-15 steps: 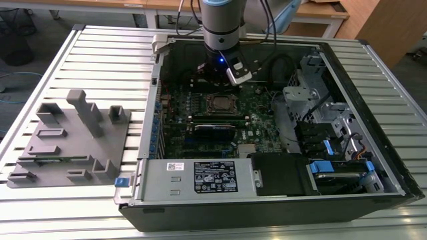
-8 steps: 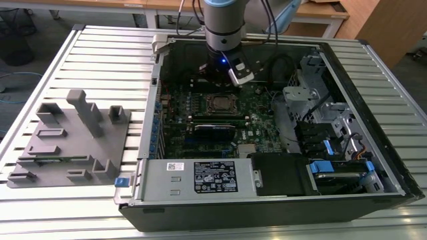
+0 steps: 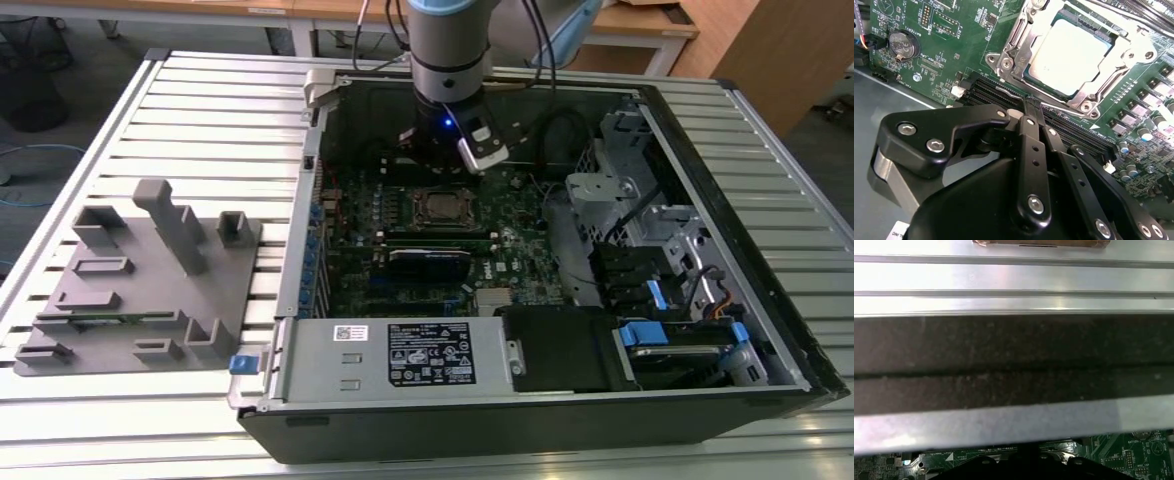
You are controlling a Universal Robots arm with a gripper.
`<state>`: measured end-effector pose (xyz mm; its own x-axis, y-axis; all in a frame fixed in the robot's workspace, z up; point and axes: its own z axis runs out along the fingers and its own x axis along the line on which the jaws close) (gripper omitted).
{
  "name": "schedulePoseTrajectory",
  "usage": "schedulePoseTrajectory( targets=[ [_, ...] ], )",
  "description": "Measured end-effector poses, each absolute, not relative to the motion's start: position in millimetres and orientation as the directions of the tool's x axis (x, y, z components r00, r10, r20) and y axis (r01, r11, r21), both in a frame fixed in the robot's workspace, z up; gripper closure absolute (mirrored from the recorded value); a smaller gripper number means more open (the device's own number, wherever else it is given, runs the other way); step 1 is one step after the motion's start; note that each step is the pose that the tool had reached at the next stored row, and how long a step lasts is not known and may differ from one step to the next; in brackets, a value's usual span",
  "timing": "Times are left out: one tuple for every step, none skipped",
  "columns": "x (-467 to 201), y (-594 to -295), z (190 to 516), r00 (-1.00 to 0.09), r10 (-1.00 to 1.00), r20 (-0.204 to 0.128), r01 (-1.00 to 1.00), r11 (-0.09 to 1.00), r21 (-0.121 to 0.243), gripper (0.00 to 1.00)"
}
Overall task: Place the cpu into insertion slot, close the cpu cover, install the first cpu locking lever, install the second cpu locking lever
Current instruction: 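Install the first cpu locking lever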
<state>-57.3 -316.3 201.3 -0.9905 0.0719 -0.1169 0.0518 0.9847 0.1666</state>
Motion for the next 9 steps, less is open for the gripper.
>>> schedulePoseTrajectory(
  targets=[
    [-57.3,-316.4,201.0,-0.991,0.072,-0.117,0.052,0.985,0.166,0.89],
    [-57.4,-316.4,200.6,-0.991,0.072,-0.117,0.052,0.985,0.166,0.89],
    [-57.3,-316.4,200.2,-0.991,0.072,-0.117,0.052,0.985,0.166,0.89],
    [-57.3,-316.4,200.0,-0.991,0.072,-0.117,0.052,0.985,0.166,0.89],
    [-57.3,-316.4,199.8,-0.991,0.072,-0.117,0.052,0.985,0.165,0.89],
    [-57.3,-316.4,199.4,-0.991,0.072,-0.117,0.052,0.985,0.165,0.89],
    [-57.3,-316.4,199.0,-0.991,0.072,-0.117,0.052,0.985,0.165,0.89],
    [-57.2,-316.4,198.5,-0.991,0.072,-0.117,0.052,0.985,0.164,0.89],
    [-57.2,-316.4,198.2,-0.991,0.072,-0.117,0.052,0.985,0.164,0.89]
  ],
)
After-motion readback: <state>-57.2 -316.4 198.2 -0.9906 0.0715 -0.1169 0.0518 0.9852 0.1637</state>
